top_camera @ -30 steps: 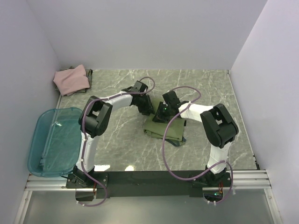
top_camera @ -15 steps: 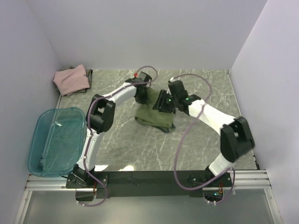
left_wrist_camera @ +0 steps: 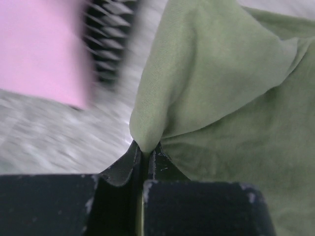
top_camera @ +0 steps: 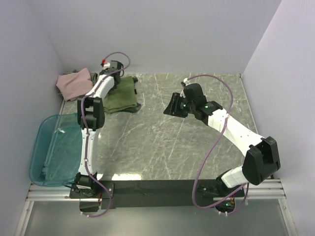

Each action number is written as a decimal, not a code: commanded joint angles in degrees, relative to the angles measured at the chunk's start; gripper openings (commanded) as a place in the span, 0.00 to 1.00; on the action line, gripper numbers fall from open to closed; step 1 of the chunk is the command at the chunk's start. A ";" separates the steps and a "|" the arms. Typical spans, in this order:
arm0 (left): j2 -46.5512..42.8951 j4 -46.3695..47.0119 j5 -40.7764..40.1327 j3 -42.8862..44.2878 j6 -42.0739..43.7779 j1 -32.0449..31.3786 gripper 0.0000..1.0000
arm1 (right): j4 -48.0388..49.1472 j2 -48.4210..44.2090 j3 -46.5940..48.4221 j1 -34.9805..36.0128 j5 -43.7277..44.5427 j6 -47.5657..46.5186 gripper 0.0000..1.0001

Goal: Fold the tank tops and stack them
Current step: Neatly place the folded tank top to the corner

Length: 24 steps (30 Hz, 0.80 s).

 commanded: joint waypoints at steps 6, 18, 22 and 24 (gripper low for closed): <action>-0.88 8.29 -6.69 6.39 9.30 4.55 0.00 | 0.36 2.33 -0.32 0.63 -2.10 -2.62 0.51; -3.00 16.21 -7.39 9.03 17.30 7.36 0.00 | 4.05 6.55 -1.73 0.63 -4.21 -2.88 0.51; -3.17 17.71 -8.45 9.99 20.37 7.80 0.00 | 5.46 7.69 -1.82 0.72 -5.88 -2.88 0.51; -3.87 17.88 -7.84 10.44 20.47 8.59 0.00 | 5.90 8.40 -1.73 0.63 -6.41 -2.62 0.51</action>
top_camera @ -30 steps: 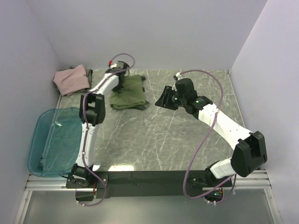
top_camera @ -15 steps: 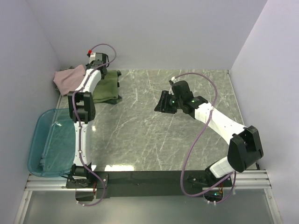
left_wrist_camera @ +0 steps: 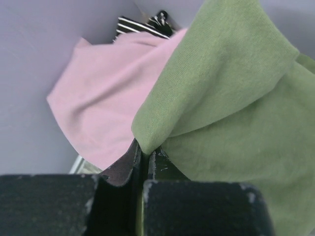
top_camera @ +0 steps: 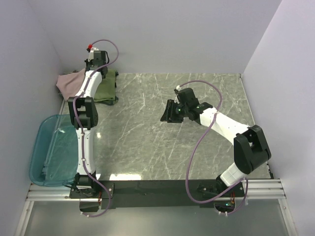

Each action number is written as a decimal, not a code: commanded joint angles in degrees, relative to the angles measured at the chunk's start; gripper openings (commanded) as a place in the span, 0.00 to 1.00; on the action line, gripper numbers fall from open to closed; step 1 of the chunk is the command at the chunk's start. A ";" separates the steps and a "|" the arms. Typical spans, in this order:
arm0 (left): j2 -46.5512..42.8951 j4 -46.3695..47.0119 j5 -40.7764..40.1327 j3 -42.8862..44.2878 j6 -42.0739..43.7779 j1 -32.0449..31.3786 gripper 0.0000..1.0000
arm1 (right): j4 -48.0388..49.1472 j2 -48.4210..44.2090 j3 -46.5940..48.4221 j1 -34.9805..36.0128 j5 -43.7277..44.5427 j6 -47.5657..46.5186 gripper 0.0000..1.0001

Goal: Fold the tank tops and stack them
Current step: Neatly place the folded tank top to the corner

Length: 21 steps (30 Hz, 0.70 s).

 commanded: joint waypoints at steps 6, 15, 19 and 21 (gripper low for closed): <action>-5.37 5.93 0.42 3.55 4.74 1.93 0.00 | 3.58 1.61 0.59 0.79 -1.62 -0.78 0.51; -5.28 8.49 4.55 6.63 7.40 4.66 0.00 | 2.88 2.84 0.85 1.14 0.05 -0.61 0.51; -7.47 11.21 5.42 3.74 7.14 6.15 0.00 | 2.88 3.10 0.94 1.58 0.49 -0.08 0.51; -8.35 11.31 7.09 3.03 5.74 6.85 0.00 | 2.79 3.54 1.03 2.01 0.75 0.18 0.51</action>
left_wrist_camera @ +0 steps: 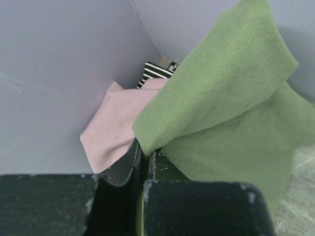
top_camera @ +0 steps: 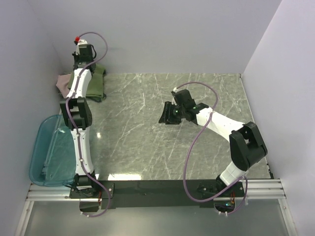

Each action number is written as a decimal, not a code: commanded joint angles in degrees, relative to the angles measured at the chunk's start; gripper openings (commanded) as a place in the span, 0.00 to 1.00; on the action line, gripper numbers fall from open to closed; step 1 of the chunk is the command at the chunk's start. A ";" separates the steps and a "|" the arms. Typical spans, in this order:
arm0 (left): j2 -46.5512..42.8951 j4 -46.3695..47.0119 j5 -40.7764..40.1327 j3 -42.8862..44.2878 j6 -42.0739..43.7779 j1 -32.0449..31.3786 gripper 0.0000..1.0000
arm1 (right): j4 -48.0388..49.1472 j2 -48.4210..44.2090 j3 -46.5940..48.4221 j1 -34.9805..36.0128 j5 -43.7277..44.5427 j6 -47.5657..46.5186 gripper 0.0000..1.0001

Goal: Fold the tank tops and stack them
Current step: Neatly place the folded tank top to the corner

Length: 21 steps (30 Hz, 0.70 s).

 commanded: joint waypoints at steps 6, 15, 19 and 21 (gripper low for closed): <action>-6.96 5.77 5.98 -0.32 -4.37 4.97 0.00 | 1.04 1.58 1.38 1.60 1.91 0.47 0.51; -3.62 6.83 15.02 -3.92 -14.21 12.43 0.01 | 0.43 3.86 2.17 2.83 3.14 0.30 0.51; -1.16 5.52 17.49 -3.40 -19.24 14.90 0.06 | 0.43 4.57 2.00 3.19 3.32 0.38 0.51; -1.24 5.69 18.29 -3.92 -20.64 15.25 0.24 | 0.60 4.39 1.56 3.45 3.84 0.39 0.51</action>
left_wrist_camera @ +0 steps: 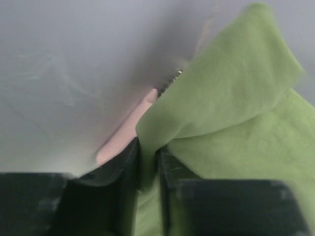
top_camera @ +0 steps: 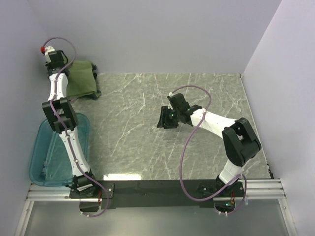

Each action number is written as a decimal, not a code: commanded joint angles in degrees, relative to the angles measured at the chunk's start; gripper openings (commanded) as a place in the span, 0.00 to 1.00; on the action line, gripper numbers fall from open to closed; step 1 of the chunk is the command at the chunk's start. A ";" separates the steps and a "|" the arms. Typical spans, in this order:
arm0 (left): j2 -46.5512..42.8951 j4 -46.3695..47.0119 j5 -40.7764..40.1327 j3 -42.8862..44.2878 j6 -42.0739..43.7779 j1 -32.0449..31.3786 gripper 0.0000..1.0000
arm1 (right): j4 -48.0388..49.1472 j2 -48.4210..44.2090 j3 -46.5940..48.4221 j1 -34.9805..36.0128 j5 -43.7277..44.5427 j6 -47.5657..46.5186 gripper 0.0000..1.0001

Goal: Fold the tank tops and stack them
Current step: Neatly place the folded tank top to the corner

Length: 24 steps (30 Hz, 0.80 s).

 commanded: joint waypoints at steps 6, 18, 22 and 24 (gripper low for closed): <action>-2.96 6.56 2.77 -4.45 -6.96 1.16 0.69 | 0.60 -0.79 0.83 0.98 2.01 -0.10 0.51; -10.34 8.32 2.52 -7.70 -7.31 -0.51 0.85 | 0.43 -3.07 1.09 1.25 3.51 -0.54 0.51; -14.55 7.97 2.69 -9.19 -7.48 -2.35 0.85 | 0.08 -5.70 1.45 1.25 5.44 -0.97 0.52; -16.67 7.62 3.82 -11.21 -9.23 -3.93 0.85 | -0.10 -7.29 1.45 1.25 7.46 -1.24 0.54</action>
